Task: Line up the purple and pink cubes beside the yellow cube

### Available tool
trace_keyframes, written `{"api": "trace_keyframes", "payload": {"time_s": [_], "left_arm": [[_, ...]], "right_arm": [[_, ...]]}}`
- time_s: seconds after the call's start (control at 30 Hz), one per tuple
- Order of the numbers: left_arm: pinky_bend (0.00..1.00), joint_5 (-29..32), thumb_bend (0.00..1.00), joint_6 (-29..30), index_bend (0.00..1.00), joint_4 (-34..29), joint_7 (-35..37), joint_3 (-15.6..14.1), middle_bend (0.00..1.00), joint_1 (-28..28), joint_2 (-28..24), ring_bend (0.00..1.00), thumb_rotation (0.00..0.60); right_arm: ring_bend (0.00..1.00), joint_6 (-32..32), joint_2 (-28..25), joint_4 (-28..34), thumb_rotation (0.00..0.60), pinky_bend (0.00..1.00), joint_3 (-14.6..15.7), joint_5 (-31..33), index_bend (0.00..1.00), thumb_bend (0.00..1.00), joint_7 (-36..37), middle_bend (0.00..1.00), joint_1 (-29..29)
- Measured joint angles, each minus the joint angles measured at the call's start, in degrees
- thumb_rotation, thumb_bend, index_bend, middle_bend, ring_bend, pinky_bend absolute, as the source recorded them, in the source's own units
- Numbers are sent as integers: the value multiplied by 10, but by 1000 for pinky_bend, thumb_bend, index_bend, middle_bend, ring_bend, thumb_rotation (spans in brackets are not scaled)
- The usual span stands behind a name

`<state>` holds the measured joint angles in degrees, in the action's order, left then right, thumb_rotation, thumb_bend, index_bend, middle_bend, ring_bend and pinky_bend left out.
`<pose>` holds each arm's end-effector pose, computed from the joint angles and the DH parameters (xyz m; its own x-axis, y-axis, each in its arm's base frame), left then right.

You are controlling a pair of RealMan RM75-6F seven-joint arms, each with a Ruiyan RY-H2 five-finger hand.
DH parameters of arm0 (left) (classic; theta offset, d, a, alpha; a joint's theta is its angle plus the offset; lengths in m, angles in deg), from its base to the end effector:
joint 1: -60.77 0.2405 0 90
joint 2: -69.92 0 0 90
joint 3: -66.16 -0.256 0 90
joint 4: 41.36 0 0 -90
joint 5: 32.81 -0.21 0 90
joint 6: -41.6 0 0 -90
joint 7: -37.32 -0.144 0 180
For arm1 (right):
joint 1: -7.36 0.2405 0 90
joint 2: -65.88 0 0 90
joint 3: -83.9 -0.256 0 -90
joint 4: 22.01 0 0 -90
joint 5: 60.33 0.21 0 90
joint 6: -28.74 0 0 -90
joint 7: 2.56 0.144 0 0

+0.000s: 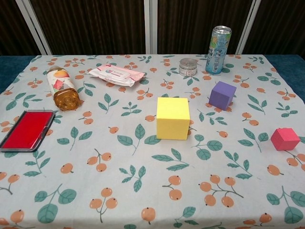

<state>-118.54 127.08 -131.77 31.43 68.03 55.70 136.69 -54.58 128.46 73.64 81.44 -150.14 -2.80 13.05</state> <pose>-0.3145 0.1788 0.1460 0.4773 0.0113 0.8787 0.8787 -0.0086 -0.4772 -0.2922 -0.1824 0.1536 0.3792 -0.0364 0.9246 -0.9225 -0.0931 0.3747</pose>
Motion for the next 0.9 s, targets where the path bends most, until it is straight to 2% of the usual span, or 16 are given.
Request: {"api": "trace_keyframes", "payload": {"time_s": [0.27,0.43,0.67,0.9], "left_arm": [[227,-8,0,5,218,12,10,-3,235,2,5,183,600],[227,-13,0,6,218,20,18,-4,235,2,7,183,600],[227,-16,0,6,218,31,31,-4,235,1,10,183,600],[227,-18,0,4,218,43,45,-6,235,1,12,183,600]], "right_arm": [[20,75,19,45,600,98,-9,-4,118,48,-36,239,54],[16,143,54,76,600,98,-26,23,118,44,-99,233,104],[11,222,140,85,600,98,-63,119,117,1,-195,217,180],[7,267,236,53,600,98,-87,222,120,0,-276,200,249]]}}
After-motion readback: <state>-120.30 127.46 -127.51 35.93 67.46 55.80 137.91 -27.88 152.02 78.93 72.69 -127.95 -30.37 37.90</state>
